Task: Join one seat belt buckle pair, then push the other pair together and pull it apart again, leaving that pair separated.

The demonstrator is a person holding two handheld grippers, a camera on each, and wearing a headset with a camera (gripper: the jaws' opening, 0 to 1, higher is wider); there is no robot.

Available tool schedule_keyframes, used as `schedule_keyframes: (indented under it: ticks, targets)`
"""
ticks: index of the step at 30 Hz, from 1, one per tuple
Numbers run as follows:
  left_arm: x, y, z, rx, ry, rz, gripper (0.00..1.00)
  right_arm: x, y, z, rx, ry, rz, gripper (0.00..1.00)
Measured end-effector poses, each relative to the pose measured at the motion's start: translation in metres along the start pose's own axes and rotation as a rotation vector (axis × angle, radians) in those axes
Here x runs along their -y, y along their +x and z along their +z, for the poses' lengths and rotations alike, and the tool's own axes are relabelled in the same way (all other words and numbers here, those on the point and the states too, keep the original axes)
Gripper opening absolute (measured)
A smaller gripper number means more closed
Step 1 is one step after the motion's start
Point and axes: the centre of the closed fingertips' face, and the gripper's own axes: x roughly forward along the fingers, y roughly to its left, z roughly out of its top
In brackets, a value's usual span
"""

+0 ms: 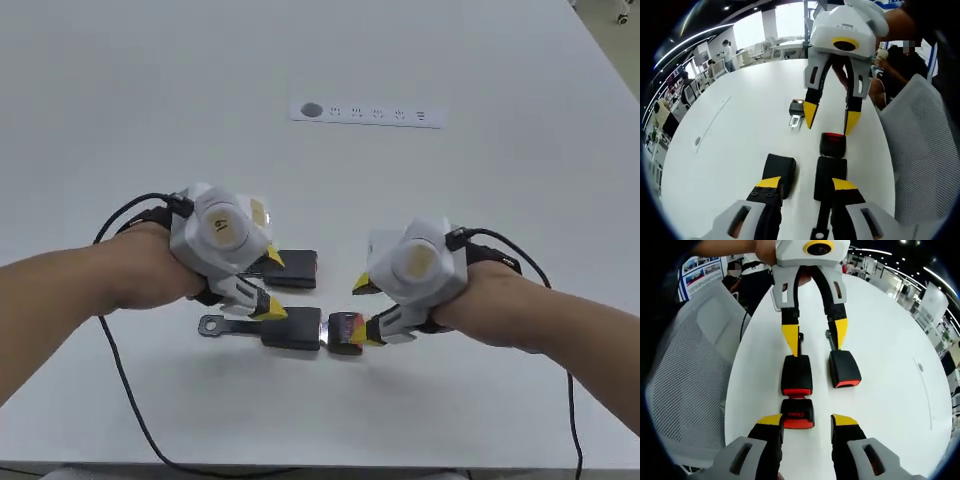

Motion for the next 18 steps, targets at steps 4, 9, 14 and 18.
schedule_keyframes:
  ticks: [4, 9, 14, 18]
  targets:
    - [-0.012, 0.004, 0.004, -0.012, 0.029, 0.018, 0.38, 0.016, -0.005, -0.014, -0.012, 0.005, -0.029, 0.35]
    - [-0.021, 0.011, 0.005, -0.028, 0.054, 0.008, 0.39, 0.033, -0.011, -0.031, -0.038, 0.006, -0.051, 0.34]
    - [-0.034, 0.014, 0.001, -0.042, 0.052, 0.013, 0.41, 0.053, -0.019, -0.048, -0.057, 0.013, -0.077, 0.35]
    - [-0.036, 0.017, -0.004, -0.066, 0.048, 0.006, 0.42, 0.067, -0.025, -0.066, -0.094, 0.010, -0.097, 0.36]
